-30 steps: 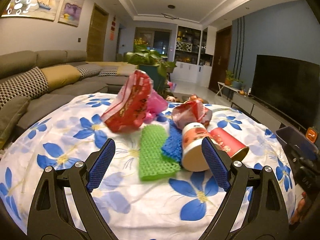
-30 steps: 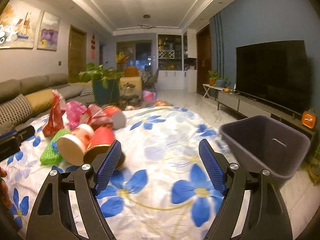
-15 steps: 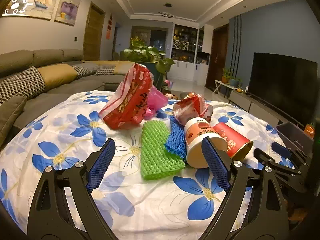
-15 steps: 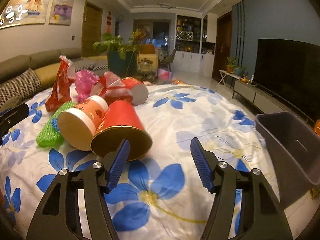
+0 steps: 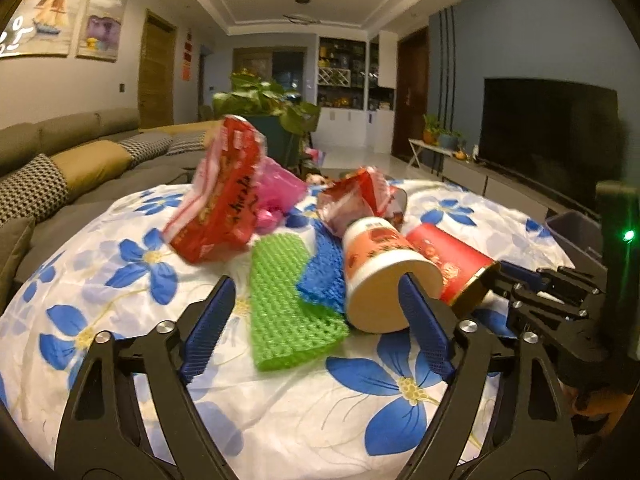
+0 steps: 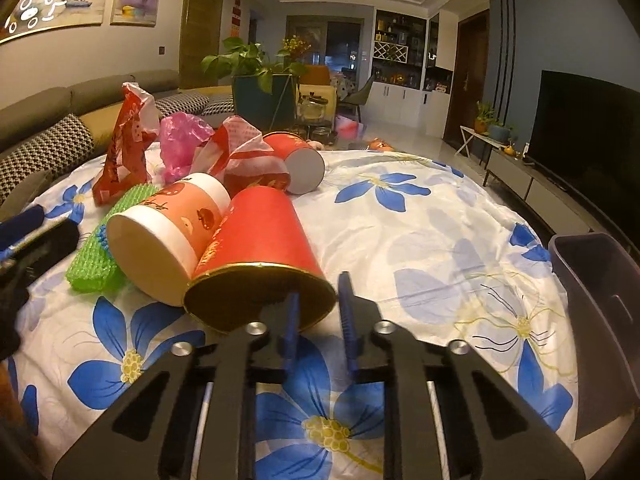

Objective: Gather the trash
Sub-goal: 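Return to the table and grasp the white paper cup with the left tool, then grasp the red can with the right tool while the left tool holds the cup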

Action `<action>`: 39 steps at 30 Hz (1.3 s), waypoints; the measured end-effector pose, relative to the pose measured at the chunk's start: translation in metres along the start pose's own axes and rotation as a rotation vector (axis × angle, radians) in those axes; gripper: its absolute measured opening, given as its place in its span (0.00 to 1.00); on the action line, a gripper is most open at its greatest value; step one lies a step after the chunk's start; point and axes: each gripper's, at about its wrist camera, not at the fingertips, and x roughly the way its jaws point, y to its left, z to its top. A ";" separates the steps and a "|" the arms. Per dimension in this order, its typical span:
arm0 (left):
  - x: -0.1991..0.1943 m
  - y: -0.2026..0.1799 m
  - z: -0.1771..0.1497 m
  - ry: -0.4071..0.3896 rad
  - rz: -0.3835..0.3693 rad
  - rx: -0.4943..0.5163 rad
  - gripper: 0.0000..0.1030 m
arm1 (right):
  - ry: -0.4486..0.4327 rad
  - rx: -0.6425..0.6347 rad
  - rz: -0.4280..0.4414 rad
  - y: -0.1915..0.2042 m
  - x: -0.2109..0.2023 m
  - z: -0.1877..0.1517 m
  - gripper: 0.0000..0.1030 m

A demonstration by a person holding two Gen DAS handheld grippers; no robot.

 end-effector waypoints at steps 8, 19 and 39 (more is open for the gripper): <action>0.029 -0.015 0.005 0.104 -0.055 0.052 0.44 | -0.023 0.039 0.023 -0.010 -0.011 -0.005 0.04; 0.045 -0.034 0.013 0.147 -0.112 0.082 0.10 | -0.079 0.092 0.003 -0.031 -0.045 -0.012 0.04; -0.023 -0.053 0.047 -0.014 -0.145 0.038 0.02 | -0.183 0.105 -0.074 -0.062 -0.103 -0.008 0.04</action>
